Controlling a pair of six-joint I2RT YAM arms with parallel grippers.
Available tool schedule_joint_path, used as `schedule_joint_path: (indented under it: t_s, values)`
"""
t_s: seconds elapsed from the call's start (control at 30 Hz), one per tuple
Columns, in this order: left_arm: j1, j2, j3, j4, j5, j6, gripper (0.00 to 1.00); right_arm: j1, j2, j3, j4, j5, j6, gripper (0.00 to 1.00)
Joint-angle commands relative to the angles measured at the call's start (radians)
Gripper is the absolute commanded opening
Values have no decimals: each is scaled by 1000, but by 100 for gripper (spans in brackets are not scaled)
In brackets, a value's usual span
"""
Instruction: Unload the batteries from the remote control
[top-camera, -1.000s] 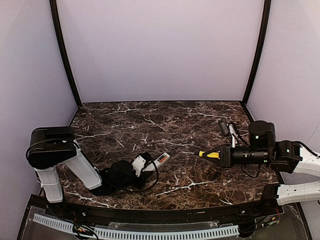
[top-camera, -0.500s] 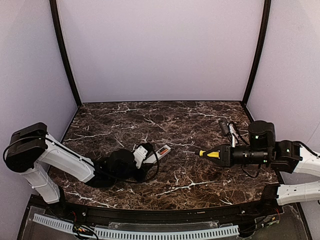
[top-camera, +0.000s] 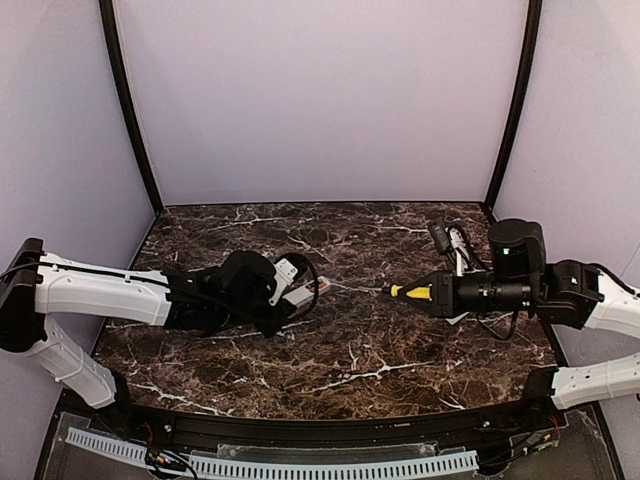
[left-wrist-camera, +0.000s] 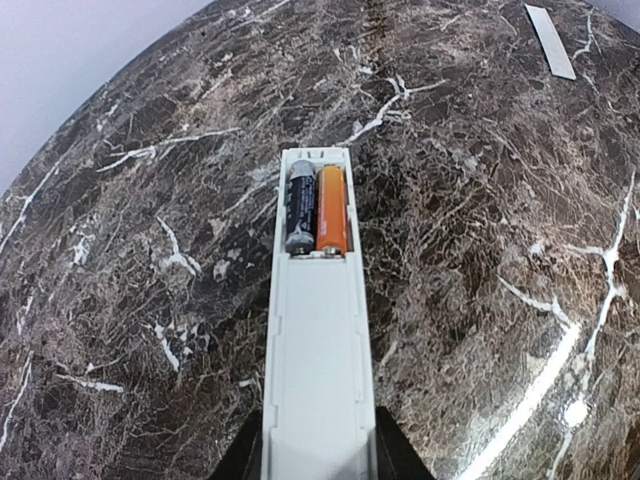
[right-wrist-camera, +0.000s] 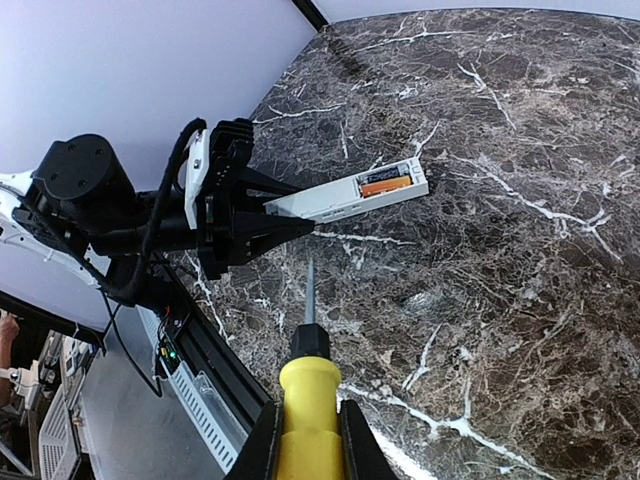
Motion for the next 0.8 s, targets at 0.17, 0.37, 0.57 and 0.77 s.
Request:
schedule_joint_path:
  t_s: [0.17,0.37,0.57,0.77]
  values:
    - [45,-52,85,-203,250,72,0,9,37,73,-63,41,38,0]
    - [46,0,154,-252,217,89,0,10,69,89,-96,70,62,0]
    - [45,63,191,-298,197,34,0,11,110,90,-109,115,73,0]
    - [44,105,175,-310,255,71,0,22,196,122,-107,105,63,0]
